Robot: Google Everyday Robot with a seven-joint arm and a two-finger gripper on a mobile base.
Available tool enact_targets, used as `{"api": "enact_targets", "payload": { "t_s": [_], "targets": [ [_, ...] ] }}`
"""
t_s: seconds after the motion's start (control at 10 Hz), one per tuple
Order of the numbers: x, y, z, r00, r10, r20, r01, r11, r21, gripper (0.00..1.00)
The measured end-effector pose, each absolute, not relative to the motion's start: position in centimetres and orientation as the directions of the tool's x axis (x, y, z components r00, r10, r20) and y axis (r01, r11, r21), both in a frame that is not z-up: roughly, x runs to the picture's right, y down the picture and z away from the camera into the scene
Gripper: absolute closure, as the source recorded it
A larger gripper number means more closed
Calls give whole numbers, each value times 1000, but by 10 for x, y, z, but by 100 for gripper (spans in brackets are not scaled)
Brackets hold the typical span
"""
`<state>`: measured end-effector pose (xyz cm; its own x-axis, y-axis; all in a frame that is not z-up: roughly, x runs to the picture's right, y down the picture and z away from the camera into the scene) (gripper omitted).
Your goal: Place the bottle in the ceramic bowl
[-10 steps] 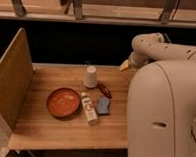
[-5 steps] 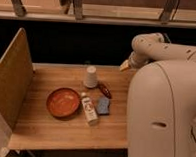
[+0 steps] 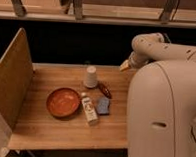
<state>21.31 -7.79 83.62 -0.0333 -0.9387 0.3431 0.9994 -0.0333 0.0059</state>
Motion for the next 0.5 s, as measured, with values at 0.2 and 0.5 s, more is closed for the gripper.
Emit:
{"api": "enact_targets", "payload": {
  "t_s": [0.2, 0.5],
  "targets": [
    [213, -78, 836, -33, -939, 343, 999, -33, 6, 20],
    [198, -73, 836, -76, -931, 357, 997, -68, 34, 20]
  ]
}}
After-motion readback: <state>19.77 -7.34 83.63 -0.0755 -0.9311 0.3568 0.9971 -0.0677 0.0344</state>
